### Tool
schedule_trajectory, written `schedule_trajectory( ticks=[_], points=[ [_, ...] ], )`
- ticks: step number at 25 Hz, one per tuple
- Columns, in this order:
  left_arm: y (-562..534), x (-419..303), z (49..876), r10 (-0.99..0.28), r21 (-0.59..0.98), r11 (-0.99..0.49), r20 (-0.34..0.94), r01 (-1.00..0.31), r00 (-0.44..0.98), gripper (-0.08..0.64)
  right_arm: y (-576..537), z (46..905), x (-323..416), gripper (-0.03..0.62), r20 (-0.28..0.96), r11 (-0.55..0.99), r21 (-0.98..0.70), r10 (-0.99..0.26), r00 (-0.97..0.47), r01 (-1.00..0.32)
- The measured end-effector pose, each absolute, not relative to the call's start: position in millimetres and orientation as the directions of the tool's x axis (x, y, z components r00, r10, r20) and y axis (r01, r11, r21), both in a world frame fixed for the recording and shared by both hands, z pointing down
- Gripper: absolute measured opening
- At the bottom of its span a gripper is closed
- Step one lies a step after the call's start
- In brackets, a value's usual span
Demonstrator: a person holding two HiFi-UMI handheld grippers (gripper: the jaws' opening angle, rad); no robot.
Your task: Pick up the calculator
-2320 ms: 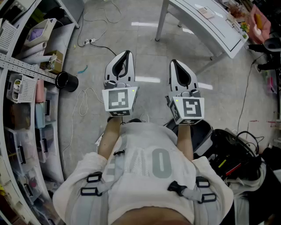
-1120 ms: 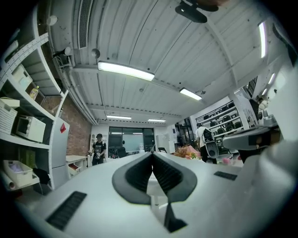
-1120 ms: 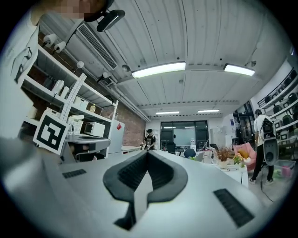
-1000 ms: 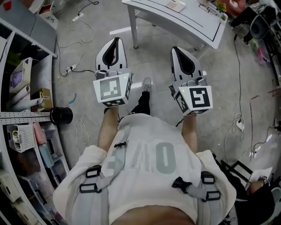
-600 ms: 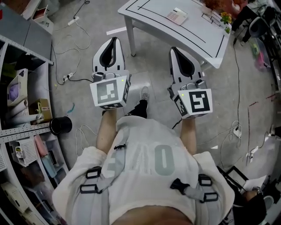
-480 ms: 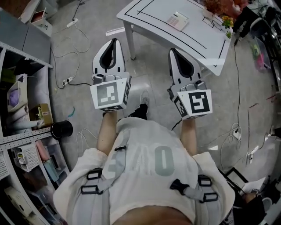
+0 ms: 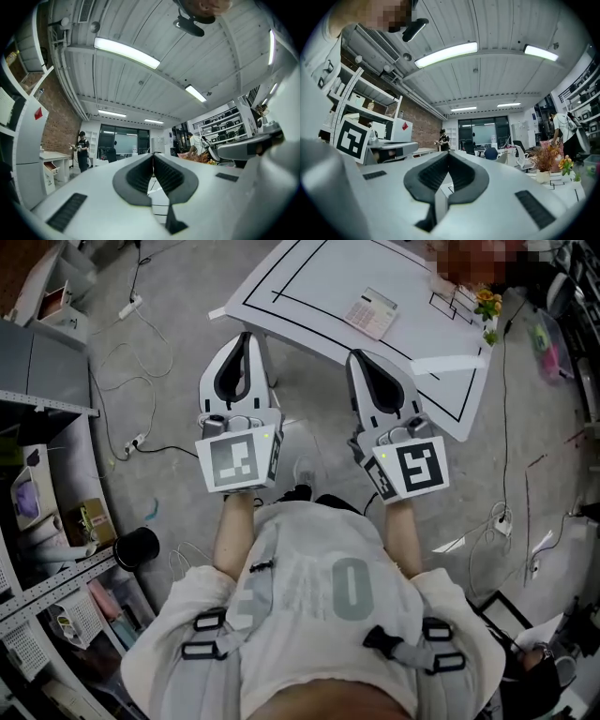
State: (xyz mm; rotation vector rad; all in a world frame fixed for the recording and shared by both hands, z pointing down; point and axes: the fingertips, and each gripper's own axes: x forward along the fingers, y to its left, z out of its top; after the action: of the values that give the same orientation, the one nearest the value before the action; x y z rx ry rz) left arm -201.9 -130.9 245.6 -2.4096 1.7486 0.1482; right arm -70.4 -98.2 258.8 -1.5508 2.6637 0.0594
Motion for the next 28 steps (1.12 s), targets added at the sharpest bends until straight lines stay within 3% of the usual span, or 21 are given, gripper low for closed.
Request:
schedule_trajectory(
  ticks=[15,28],
  points=[
    [-176,-176,250,-0.921,-0.046,-0.362,-0.138,-0.931,0.365,0.021,-149,266,-68,0.008,-0.051,0.485,-0.025,-0.874,-0.483,-0.874],
    [-205,-144,240,-0.943,-0.070,-0.281,-0.166,-0.957,0.289,0.021,-187,250,-43,0.008,-0.097,0.580,-0.001,-0.811,-0.577,-0.815]
  ],
)
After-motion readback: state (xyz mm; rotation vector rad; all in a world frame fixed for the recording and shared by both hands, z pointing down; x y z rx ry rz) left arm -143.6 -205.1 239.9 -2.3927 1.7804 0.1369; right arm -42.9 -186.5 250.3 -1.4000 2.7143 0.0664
